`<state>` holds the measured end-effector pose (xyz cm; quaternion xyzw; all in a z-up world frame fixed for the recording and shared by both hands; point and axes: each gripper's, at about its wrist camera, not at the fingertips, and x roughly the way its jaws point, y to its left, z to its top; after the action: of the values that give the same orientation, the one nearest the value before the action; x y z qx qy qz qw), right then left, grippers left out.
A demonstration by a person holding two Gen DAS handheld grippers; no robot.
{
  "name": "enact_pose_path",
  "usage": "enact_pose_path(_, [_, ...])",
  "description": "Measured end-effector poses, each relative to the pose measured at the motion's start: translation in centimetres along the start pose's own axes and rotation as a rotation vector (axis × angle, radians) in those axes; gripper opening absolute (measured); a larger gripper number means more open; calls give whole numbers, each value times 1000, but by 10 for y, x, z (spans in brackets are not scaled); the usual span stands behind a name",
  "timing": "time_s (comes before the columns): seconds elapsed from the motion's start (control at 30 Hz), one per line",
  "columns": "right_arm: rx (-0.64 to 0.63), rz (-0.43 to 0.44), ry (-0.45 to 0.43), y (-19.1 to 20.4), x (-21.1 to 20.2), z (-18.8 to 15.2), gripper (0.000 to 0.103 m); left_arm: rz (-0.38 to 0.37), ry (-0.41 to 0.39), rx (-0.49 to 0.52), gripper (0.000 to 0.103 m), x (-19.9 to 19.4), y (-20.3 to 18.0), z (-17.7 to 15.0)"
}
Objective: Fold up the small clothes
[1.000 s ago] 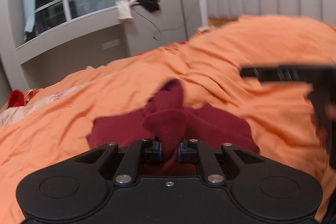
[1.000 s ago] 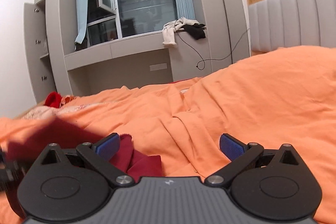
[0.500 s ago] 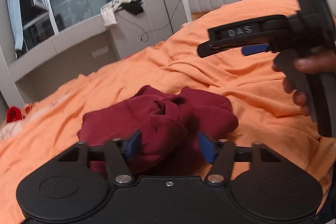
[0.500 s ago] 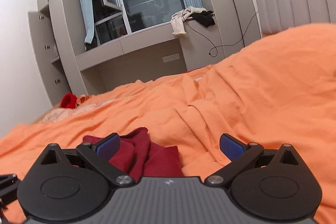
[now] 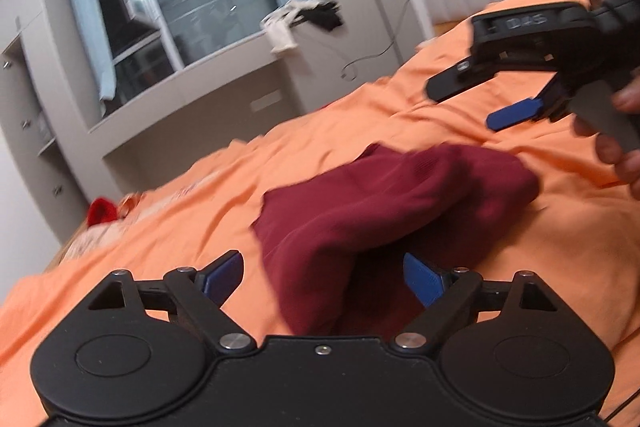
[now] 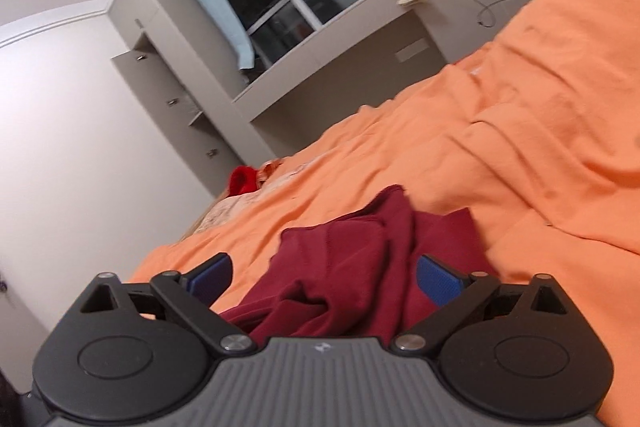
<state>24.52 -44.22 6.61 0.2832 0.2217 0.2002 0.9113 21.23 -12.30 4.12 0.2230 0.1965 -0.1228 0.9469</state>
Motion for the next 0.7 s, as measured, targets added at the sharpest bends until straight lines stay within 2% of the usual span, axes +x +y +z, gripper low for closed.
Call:
enact_pose_path(0.03, [4, 3, 7, 0, 3, 0, 94, 0, 9, -9, 87, 1, 4, -2])
enact_pose_path(0.1, [17, 7, 39, -1, 15, 0, 84, -13, 27, -22, 82, 5, 10, -6])
enact_pose_path(0.2, [40, -9, 79, -8, 35, 3, 74, -31, 51, -25, 69, 10, 14, -9])
enact_pose_path(0.27, [42, -33, 107, -11, 48, 3, 66, -48, 68, -23, 51, 13, 15, -10])
enact_pose_path(0.37, [70, -49, 146, -22, 66, 3, 58, -40, 79, -6, 39, 15, 14, -13])
enact_pose_path(0.5, [74, -89, 185, -32, 84, 3, 38, -45, 78, 25, 36, 15, 12, -15])
enact_pose_path(0.7, [81, -93, 187, -39, 90, 2, 35, -24, 77, 69, 33, 16, 1, -17])
